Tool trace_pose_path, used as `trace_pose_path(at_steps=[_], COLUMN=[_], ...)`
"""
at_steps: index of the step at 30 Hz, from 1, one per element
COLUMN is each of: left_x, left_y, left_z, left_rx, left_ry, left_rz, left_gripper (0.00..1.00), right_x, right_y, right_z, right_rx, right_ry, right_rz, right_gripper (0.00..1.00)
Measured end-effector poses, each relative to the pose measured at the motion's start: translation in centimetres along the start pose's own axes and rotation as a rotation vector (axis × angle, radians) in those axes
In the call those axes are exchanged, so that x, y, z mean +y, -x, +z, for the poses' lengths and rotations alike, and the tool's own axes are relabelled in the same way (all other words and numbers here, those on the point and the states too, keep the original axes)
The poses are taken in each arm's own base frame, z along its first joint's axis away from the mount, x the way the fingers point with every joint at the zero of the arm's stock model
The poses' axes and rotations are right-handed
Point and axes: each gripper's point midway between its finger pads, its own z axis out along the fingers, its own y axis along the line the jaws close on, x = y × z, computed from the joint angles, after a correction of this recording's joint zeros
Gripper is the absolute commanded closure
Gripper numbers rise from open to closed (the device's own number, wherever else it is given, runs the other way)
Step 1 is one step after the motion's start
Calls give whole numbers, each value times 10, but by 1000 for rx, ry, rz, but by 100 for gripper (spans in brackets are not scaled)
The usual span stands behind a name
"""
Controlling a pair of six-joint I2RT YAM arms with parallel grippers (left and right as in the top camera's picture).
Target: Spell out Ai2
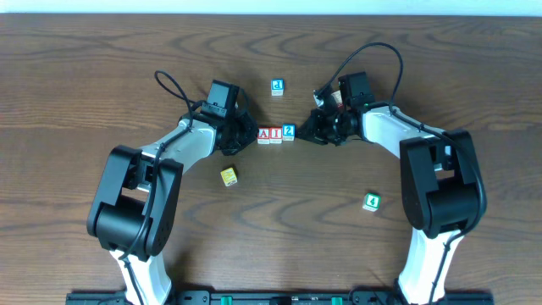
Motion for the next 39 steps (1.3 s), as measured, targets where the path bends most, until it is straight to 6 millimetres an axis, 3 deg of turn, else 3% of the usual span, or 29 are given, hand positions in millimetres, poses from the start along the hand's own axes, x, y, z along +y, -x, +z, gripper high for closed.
trace_pose_path(at_steps=[11, 15, 21, 24, 26, 28, 31, 33, 35, 38, 39], left_x=[8, 15, 21, -1, -25, -62, -93, -104, -93, -62, -42], left_y=[-4, -2, 12, 18, 24, 30, 19, -12, -53, -96, -110], left_z=[0, -2, -23, -59, -96, -155, -236, -301, -349, -382, -391], left_rx=[13, 8, -32, -96, -159, -264, -398, -503, -565, -601, -617], left_ry=[36, 59, 75, 43, 3, -55, -94, -127, -132, -129, -122], left_rz=[-9, -19, 17, 83, 143, 233, 334, 417, 480, 534, 542], left_gripper=[94, 94, 94, 94, 94, 94, 94, 94, 94, 94, 94], right_x=[-11, -18, -18, -1, 24, 57, 109, 149, 169, 171, 167], right_y=[6, -3, -5, 5, 19, 24, 13, -20, -69, -125, -148], right_z=[-9, -11, -31, -62, -99, -151, -225, -286, -333, -363, -370], right_rx=[-17, 19, 65, 32, -41, -127, -280, -416, -508, -566, -585], right_ry=[-13, -42, -141, -189, -210, -246, -275, -293, -320, -349, -360], right_rz=[32, 65, 78, 38, -21, -98, -226, -332, -397, -444, -464], right_gripper=[99, 98, 98, 98, 98, 98, 98, 98, 98, 98, 99])
